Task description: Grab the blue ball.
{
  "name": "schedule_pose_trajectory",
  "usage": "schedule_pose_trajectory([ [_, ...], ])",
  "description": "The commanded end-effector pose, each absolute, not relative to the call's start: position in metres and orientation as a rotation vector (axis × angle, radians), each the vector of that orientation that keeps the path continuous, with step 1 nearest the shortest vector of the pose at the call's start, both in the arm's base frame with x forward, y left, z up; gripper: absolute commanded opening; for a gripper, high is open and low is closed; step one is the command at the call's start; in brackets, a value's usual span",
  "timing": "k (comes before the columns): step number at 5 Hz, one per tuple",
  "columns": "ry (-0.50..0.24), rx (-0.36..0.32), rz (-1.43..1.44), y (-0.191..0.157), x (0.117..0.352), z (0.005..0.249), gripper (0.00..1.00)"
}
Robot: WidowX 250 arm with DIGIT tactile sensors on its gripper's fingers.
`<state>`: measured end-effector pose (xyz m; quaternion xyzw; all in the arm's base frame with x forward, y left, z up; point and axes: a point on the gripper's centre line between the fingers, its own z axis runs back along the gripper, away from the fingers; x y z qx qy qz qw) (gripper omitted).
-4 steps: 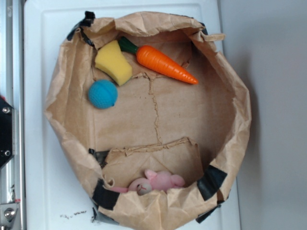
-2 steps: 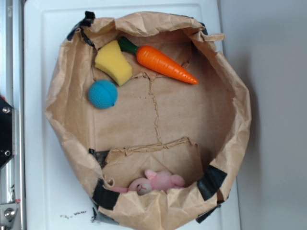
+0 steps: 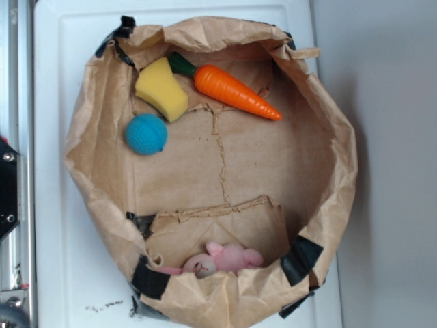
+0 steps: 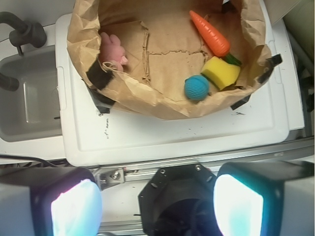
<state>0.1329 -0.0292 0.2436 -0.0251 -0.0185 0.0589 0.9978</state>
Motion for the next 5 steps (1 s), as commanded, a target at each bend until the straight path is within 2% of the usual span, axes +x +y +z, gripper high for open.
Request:
schedule_pose_trajectory([
  [1,-0.078,-0.093,0.234,-0.033,0.2,0.236,1.0],
  [2,-0.165,-0.119,0.317,-0.021,0.226,0.218,1.0],
  [3,-0.229,-0.067,0.476,0.005,0.236,0.189,1.0],
  [4,-0.196,-0.023,0.466,0.012,0.229,0.179,1.0],
  [5,-0.196,-0.023,0.466,0.012,0.229,0.179,1.0],
])
